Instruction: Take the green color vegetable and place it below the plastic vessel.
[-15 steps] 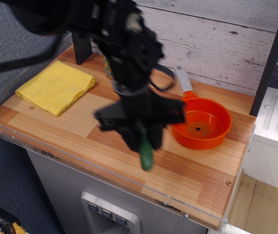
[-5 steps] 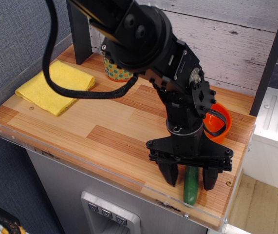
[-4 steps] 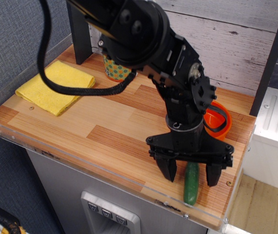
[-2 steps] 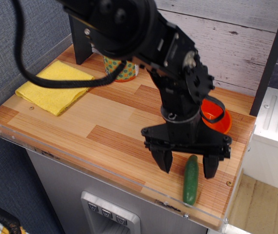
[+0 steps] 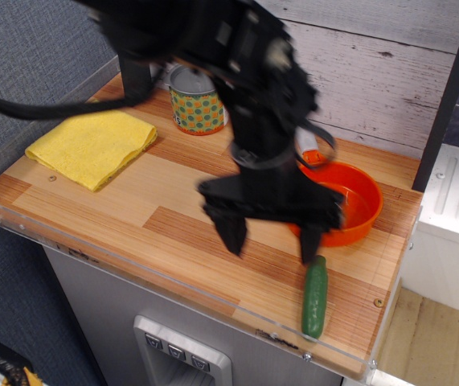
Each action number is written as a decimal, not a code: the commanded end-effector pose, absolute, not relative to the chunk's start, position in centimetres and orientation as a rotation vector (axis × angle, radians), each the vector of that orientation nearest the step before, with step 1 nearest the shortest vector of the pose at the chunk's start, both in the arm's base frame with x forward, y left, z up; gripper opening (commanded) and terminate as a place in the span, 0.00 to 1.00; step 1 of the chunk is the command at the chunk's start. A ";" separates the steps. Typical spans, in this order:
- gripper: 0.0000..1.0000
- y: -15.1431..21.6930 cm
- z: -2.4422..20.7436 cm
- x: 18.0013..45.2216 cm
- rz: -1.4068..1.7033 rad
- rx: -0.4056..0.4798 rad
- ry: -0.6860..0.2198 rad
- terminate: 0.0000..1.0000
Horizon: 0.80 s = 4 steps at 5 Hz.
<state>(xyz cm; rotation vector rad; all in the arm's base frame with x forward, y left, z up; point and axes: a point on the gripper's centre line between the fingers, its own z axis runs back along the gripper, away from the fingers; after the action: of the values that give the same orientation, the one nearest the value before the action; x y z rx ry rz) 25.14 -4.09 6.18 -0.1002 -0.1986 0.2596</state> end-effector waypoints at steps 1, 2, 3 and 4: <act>1.00 0.0 8.1 25.7 0.338 -0.070 -0.286 0.00; 1.00 2.2 8.4 27.8 0.384 -0.034 -0.297 0.00; 1.00 3.8 9.0 29.8 0.408 -0.008 -0.300 0.00; 1.00 6.1 9.7 32.3 0.426 0.035 -0.315 0.00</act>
<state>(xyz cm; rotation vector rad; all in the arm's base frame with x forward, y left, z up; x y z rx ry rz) 33.18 6.53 8.34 0.0322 -0.2664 0.4228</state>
